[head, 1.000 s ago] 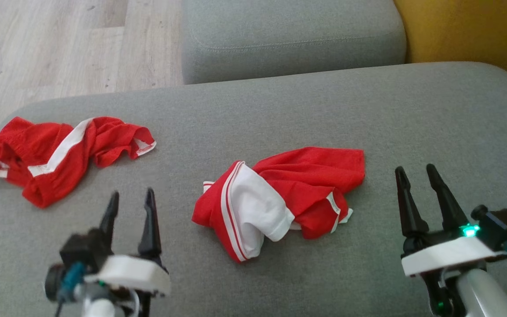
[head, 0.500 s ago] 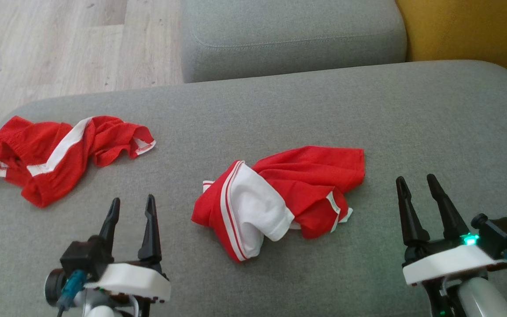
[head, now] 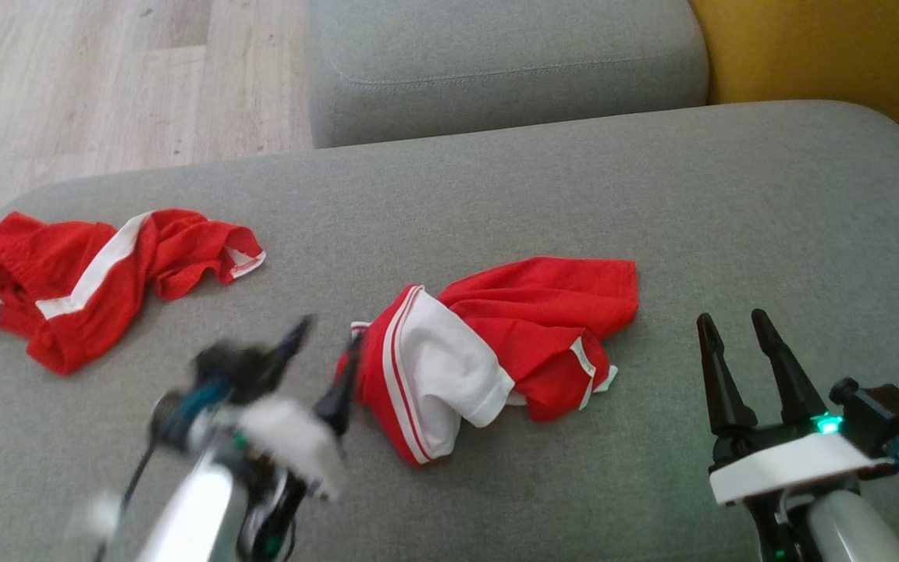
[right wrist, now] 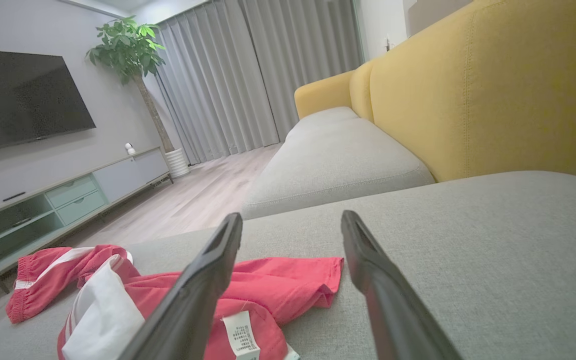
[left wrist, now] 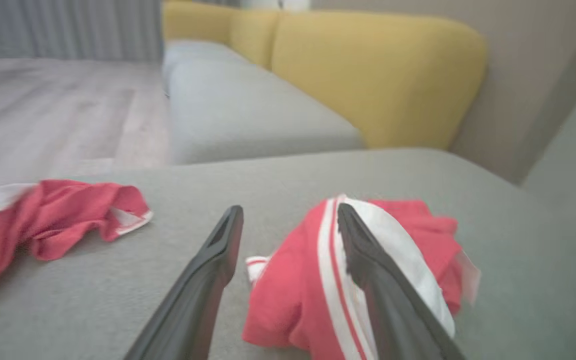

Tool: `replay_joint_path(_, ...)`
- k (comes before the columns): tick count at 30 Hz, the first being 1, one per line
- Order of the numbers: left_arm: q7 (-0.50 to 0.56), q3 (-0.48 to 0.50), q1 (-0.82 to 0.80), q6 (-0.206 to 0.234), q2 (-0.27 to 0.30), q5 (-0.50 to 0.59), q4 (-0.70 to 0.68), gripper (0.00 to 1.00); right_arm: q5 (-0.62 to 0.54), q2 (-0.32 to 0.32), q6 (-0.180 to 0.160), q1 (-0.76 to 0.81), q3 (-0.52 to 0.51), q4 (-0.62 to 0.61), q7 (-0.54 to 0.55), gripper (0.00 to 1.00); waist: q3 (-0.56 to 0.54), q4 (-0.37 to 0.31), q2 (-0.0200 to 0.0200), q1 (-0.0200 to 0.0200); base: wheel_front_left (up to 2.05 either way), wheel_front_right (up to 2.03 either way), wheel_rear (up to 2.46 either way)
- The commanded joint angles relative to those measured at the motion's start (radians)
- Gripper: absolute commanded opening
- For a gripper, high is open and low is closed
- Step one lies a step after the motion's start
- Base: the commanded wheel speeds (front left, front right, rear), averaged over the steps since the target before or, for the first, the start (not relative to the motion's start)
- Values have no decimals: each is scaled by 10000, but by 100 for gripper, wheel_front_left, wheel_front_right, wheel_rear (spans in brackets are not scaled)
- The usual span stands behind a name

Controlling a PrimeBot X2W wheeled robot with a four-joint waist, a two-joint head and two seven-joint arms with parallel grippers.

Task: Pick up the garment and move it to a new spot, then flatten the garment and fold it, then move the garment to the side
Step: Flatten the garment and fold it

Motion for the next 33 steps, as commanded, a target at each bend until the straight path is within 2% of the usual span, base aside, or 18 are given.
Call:
replay_joint_path(1,935,-59,-1370,-419,310,-276,-69,100,-38,-41,77,-593,137,-291,-109,100,0,24,0,0,0,0,0)
replay_joint_path(3,2560,-818,-2236,-711,609,-841,326,100,-58,-31,77,-702,172,-309,-109,100,26,-42,0,0,0,0,0)
replay_joint_path(4,4096,-2050,-3160,-767,1046,-1662,441,100,-50,8,77,-822,224,-323,-109,100,66,-198,0,0,0,0,0)
replay_joint_path(5,4096,-2050,-3160,-767,1046,-1662,441,100,-50,8,77,-822,224,-323,-109,100,66,-198,0,0,0,0,0)
replay_joint_path(10,6494,-4917,-5277,-776,2201,-4261,114,100,12,170,77,-1059,417,-316,-109,100,260,-815,0,0,0,0,0)
replay_joint_path(14,7259,-6326,-6726,-778,2694,-5439,322,100,71,248,77,-1275,677,-296,-109,100,452,-1370,0,0,0,0,0)
replay_joint_path(18,7807,-7501,-7796,-779,2737,-6046,1178,100,163,312,77,-1489,981,-228,-109,100,611,-1854,0,0,0,0,0)
replay_joint_path(24,8060,-8635,-8788,-779,2587,-6666,2845,100,281,338,77,-1799,1225,-182,-109,100,861,-2351,0,0,0,0,0)
replay_joint_path(29,8766,-9307,-9089,-779,2747,-7467,3044,100,312,254,77,-1769,1174,-111,-109,100,780,-2417,0,0,0,0,0)
replay_joint_path(30,8899,-9379,-9122,-780,2821,-7579,2968,95,304,236,77,-1729,1130,-103,-109,100,734,-2377,0,0,0,0,0)
replay_joint_path(32,9158,-9486,-9193,-780,2997,-7621,2785,47,272,190,77,-1629,1024,-80,-109,100,639,-2252,0,0,0,0,0)
replay_joint_path(33,9265,-9520,-9213,-780,3083,-7590,2701,43,247,170,77,-1591,980,-73,-109,100,600,-2171,0,0,0,0,0)
